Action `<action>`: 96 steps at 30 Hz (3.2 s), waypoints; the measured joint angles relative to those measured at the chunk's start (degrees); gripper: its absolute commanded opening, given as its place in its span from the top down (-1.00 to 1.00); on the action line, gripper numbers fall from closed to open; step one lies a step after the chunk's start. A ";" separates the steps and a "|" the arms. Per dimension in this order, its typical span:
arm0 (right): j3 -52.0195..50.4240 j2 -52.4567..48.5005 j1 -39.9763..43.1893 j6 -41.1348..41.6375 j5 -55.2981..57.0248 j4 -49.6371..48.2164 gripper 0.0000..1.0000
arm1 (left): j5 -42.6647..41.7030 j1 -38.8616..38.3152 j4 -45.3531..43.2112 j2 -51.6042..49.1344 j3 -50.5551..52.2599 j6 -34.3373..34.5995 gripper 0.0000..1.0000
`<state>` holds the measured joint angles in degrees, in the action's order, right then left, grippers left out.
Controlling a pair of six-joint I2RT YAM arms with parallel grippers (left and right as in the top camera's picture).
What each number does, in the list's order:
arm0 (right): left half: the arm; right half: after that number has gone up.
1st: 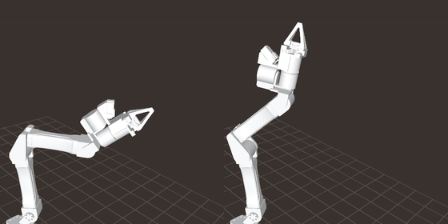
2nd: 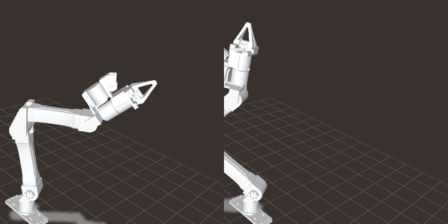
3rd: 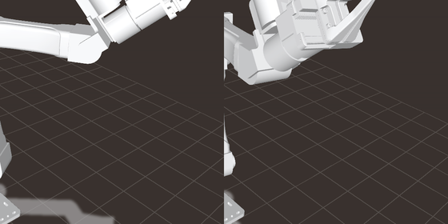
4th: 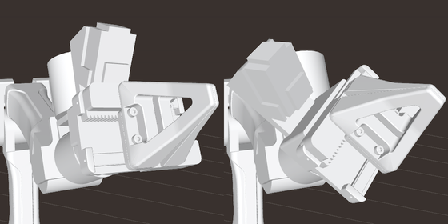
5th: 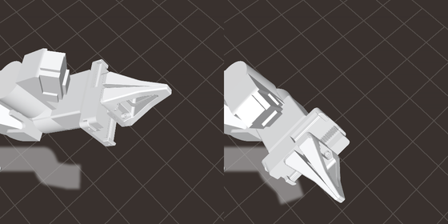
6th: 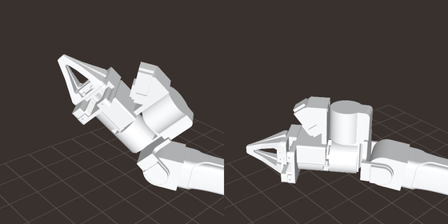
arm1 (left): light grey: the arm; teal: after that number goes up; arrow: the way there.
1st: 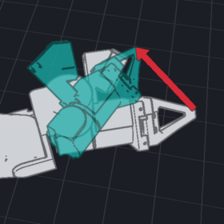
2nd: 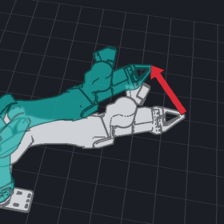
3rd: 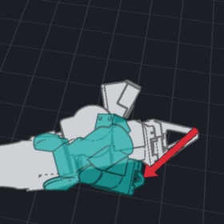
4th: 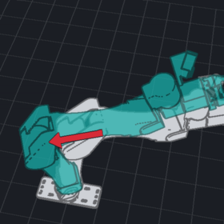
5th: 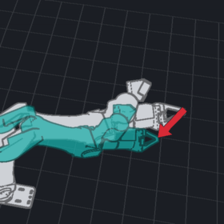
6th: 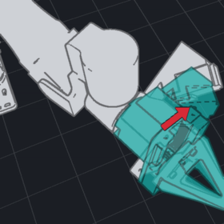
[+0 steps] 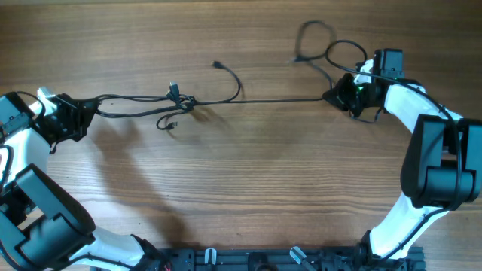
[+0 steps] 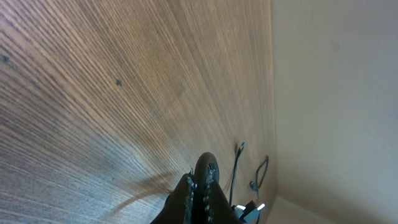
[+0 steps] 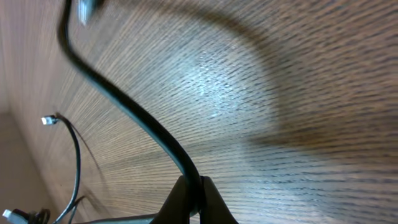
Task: Untangle cables
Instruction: 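Pull the grippers far apart, stretching the cables left and right, then open both grippers and drop the cables on the table, then move both grippers inward toward the loosened cable pile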
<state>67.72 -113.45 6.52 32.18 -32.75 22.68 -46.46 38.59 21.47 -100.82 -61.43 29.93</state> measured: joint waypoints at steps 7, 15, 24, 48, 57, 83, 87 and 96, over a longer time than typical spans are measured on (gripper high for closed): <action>-0.09 0.00 0.02 -0.66 0.68 0.09 0.91 | 2.58 0.00 1.05 0.00 0.09 0.02 0.92; -0.09 0.00 0.02 -1.49 1.73 0.70 0.91 | 5.20 0.00 1.81 0.00 0.11 0.17 0.92; -0.09 0.00 4.96 -3.54 8.74 0.68 0.24 | 14.32 0.63 1.62 0.00 -0.22 0.76 -0.57; -0.09 0.85 -2.80 -16.41 -2.32 1.38 -1.00 | 20.98 -20.48 8.83 0.00 -2.69 -7.15 -0.85; -0.09 0.85 -8.70 -16.85 -2.89 1.92 -0.92 | 21.97 -22.77 24.55 0.13 -15.72 -7.82 -0.83; 4.74 0.92 -13.84 -11.26 -2.23 19.34 -0.17 | 30.10 -43.58 22.14 0.11 -15.56 -8.83 -0.92; 4.76 2.03 -14.43 -11.56 -2.64 20.31 -0.22 | 30.62 -43.69 20.04 -0.09 -15.56 -8.00 -0.94; 4.87 8.37 -20.96 -7.43 4.87 23.34 -0.43 | 31.10 -43.69 17.66 -6.43 -15.56 -7.65 -0.67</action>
<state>72.60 -105.08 -14.44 24.75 -27.88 46.02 -15.35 -5.10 39.13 -107.24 -76.99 22.28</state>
